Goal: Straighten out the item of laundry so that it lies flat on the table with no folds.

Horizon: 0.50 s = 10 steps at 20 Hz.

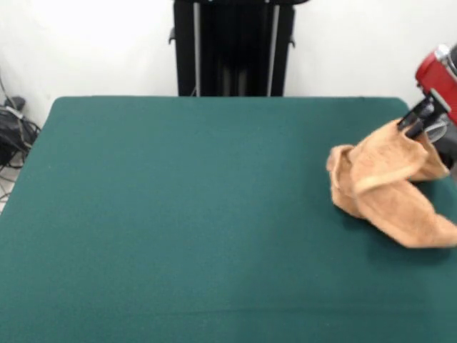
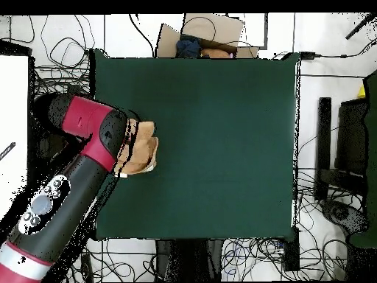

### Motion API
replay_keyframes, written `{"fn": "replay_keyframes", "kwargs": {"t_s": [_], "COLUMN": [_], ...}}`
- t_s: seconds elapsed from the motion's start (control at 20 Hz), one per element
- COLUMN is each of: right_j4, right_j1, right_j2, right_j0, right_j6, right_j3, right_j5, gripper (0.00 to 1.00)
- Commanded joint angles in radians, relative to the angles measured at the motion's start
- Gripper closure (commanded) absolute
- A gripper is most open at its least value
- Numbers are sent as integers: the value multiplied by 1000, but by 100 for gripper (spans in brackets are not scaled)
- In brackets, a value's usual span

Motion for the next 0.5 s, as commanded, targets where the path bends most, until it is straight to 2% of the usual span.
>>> {"fn": "replay_keyframes", "kwargs": {"t_s": [0.05, 0.25, 0.5], "right_j4": [-113, -156, -198], "right_j1": [-144, -194, -249], "right_j2": [236, 283, 369], "right_j0": [-55, -74, -103], "right_j6": [-183, -198, -218], "right_j3": [152, 194, 274], "right_j5": [-131, -178, -306], "gripper": [100, 100, 100]}}
